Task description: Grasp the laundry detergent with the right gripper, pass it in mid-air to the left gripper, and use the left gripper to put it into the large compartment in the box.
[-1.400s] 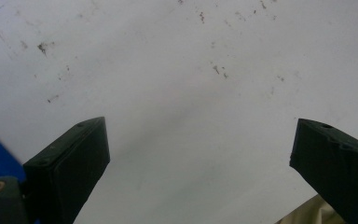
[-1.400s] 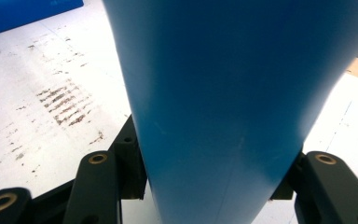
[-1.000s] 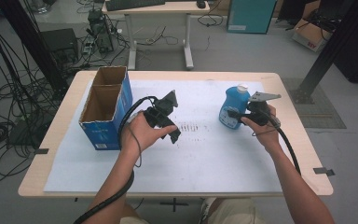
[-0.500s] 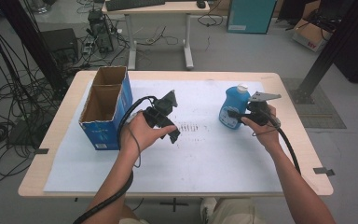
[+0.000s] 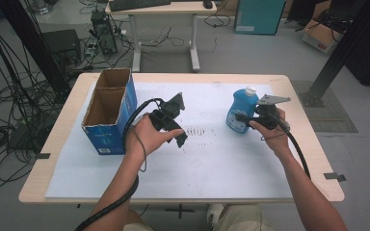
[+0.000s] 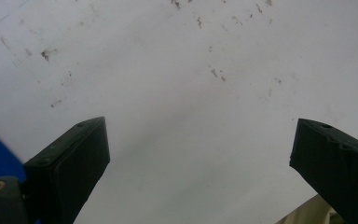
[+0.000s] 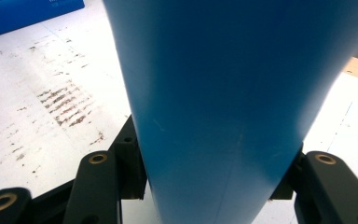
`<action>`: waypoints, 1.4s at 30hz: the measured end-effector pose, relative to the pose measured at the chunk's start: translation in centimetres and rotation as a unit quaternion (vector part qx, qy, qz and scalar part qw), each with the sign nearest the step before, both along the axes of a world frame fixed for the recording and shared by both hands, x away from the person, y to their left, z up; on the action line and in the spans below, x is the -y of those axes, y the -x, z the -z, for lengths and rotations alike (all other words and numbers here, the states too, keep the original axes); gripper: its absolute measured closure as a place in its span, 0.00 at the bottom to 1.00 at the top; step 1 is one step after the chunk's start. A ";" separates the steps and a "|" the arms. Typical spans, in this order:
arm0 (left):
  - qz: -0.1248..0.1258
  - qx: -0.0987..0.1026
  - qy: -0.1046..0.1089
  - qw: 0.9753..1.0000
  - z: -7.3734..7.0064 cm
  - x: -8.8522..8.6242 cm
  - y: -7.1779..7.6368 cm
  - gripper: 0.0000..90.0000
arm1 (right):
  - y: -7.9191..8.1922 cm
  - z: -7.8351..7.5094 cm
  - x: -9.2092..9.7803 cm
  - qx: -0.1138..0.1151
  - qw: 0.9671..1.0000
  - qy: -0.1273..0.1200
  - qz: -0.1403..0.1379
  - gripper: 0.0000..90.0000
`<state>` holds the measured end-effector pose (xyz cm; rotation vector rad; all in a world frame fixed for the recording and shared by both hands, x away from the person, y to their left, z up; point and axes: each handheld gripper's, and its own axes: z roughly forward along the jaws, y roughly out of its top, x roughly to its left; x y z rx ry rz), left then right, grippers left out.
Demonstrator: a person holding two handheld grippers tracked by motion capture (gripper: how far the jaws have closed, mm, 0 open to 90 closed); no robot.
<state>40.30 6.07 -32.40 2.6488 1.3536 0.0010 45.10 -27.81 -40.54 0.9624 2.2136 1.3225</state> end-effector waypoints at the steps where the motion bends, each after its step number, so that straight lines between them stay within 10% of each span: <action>1: 0.000 0.000 0.000 1.000 0.0 0.0 0.0 0.06 | 0.0 0.0 0.0 0.000 1.000 0.000 0.000 0.50; 42: 0.004 0.006 0.001 1.000 -0.5 -0.2 -0.2 0.06 | -0.1 -0.1 0.0 -0.006 1.000 -0.003 0.002 0.50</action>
